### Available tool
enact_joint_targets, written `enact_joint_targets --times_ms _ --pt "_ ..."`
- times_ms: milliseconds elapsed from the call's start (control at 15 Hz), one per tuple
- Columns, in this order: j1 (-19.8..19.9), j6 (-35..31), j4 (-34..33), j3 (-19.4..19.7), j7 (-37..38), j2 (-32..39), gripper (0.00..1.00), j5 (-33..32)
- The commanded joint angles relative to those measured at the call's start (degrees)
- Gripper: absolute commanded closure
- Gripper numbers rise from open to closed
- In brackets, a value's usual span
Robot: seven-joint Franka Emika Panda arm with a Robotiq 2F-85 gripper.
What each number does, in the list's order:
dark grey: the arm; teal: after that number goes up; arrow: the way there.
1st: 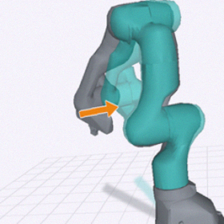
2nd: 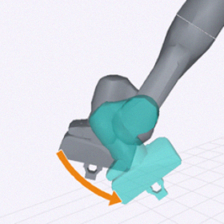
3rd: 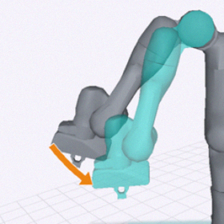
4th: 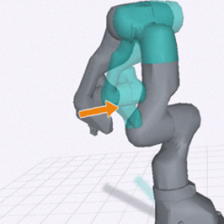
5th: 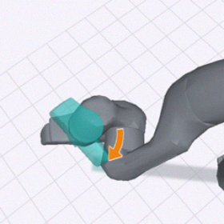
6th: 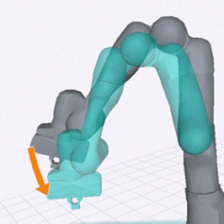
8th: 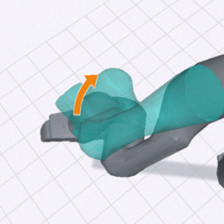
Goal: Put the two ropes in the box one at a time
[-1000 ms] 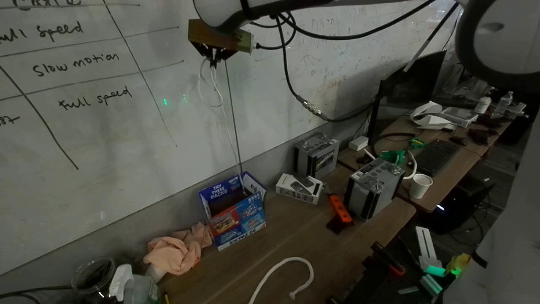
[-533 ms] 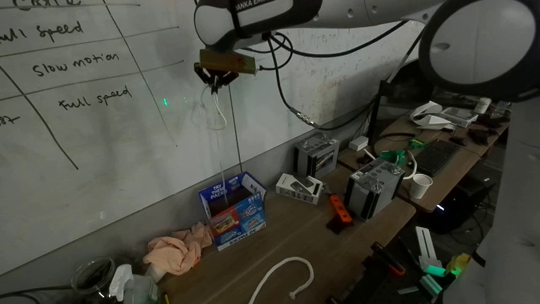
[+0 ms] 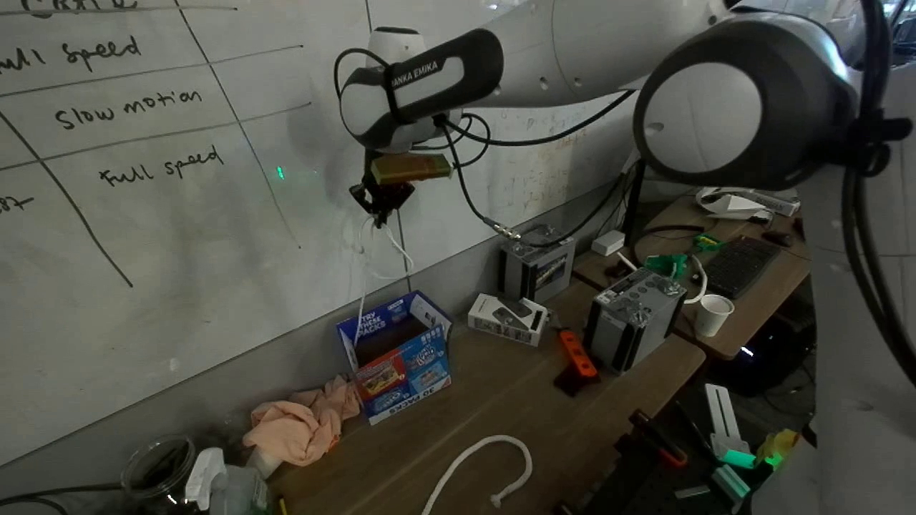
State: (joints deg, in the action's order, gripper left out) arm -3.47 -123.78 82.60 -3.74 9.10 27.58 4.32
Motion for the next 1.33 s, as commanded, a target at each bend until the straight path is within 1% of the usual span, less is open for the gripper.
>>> enact_joint_targets --times_ms 0,67,133,400,667,800,933,1067,1267 --pt "0.8 6.3 -7.2 -0.4 -7.8 6.8 0.99 0.0" --pt "0.6 8.0 -9.4 0.0 -9.2 8.7 0.99 -1.1" --pt "1.3 10.9 -12.3 -0.6 -12.5 10.6 0.99 -0.8" --pt "1.1 19.5 -21.9 -0.6 -22.4 18.0 0.99 -3.7" --pt "-0.1 25.3 -30.8 -0.9 -31.8 23.8 0.99 -8.1" --pt "-0.6 26.2 -34.8 -1.1 -34.9 26.5 0.99 -9.5" --pt "-0.6 26.2 -38.3 -1.6 -37.5 28.9 0.99 -9.3" --pt "-0.4 25.5 -40.8 -2.2 -39.9 30.9 0.99 -8.6" --pt "-0.2 24.4 -42.7 -2.7 -43.2 32.7 0.99 -7.7"
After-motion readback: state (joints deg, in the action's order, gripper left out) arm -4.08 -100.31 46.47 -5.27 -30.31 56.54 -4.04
